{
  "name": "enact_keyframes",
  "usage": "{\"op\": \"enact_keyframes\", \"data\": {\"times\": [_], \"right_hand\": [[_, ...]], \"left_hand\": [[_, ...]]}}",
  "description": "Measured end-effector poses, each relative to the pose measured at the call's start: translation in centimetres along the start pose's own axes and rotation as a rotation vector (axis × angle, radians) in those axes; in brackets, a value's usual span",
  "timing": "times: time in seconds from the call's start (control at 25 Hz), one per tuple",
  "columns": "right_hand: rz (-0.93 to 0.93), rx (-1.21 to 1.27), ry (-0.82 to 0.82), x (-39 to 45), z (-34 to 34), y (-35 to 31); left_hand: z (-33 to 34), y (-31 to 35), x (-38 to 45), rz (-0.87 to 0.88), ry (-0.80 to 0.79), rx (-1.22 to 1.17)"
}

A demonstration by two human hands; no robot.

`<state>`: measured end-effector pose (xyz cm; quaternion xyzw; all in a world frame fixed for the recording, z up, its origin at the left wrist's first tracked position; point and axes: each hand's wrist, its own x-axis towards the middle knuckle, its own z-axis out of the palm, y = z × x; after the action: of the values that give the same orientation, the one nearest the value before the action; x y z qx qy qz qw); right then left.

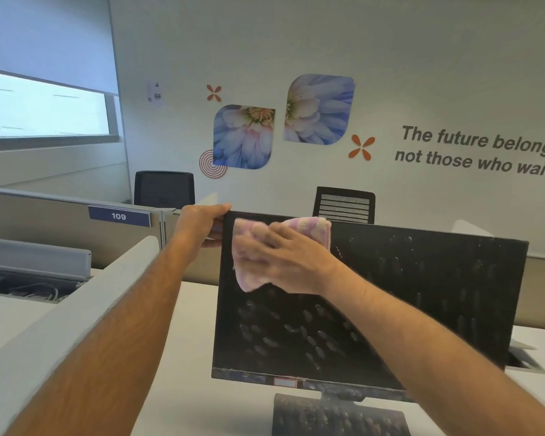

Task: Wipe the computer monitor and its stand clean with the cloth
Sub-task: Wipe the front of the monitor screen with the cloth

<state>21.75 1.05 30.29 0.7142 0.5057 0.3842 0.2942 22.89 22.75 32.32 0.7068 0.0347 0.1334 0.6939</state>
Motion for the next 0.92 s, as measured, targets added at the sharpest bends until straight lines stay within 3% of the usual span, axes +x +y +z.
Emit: {"op": "enact_keyframes", "data": {"times": [0.08,0.12,0.16,0.24,0.28,0.32,0.4,0.44,0.56,0.6,0.72,0.76,0.88,0.92], "right_hand": [[0.353,0.102,0.106,-0.3,-0.3,0.7],[0.432,0.109,0.136,-0.2,-0.3,0.5],[0.366,0.073,0.102,-0.1,-0.1,0.0],[0.013,-0.012,0.0,-0.7,0.1,-0.8],[-0.051,-0.025,0.002,-1.1,0.1,-0.4],[0.031,-0.011,0.008,-1.4,0.2,0.3],[0.401,0.088,0.099,-1.6,-0.1,1.2],[0.46,0.085,0.118,-1.4,0.0,0.9],[0.032,-0.038,0.008,-2.3,0.2,-0.4],[0.018,-0.03,0.008,-2.7,0.1,0.2],[0.436,0.08,0.081,-3.3,-0.8,2.1],[0.43,0.076,0.07,-3.6,-0.6,1.9],[0.067,0.002,-0.023,-5.4,-0.2,1.3],[0.133,0.01,0.006,-5.9,-0.3,1.9]], "left_hand": [[0.4,0.1,-0.1,0.007,0.026,0.0],[0.5,0.2,-0.2,0.008,0.045,0.005],[0.6,0.2,-0.2,0.005,0.063,0.004],[0.5,0.0,-0.2,-0.009,0.089,-0.005],[0.6,-0.2,-0.1,-0.013,0.098,0.002],[0.7,-0.3,-0.1,-0.009,0.108,0.019],[1.1,-0.3,-0.1,0.012,0.15,0.068],[1.2,-0.3,0.0,0.018,0.174,0.084],[1.0,-0.5,0.1,0.006,0.181,0.11],[1.0,-0.6,0.0,0.014,0.181,0.133],[1.4,-0.5,0.1,0.211,0.241,0.363],[1.7,-0.2,0.1,0.286,0.261,0.451],[3.1,1.3,0.0,0.456,0.22,0.638],[3.7,1.7,0.0,0.511,0.183,0.715]]}}
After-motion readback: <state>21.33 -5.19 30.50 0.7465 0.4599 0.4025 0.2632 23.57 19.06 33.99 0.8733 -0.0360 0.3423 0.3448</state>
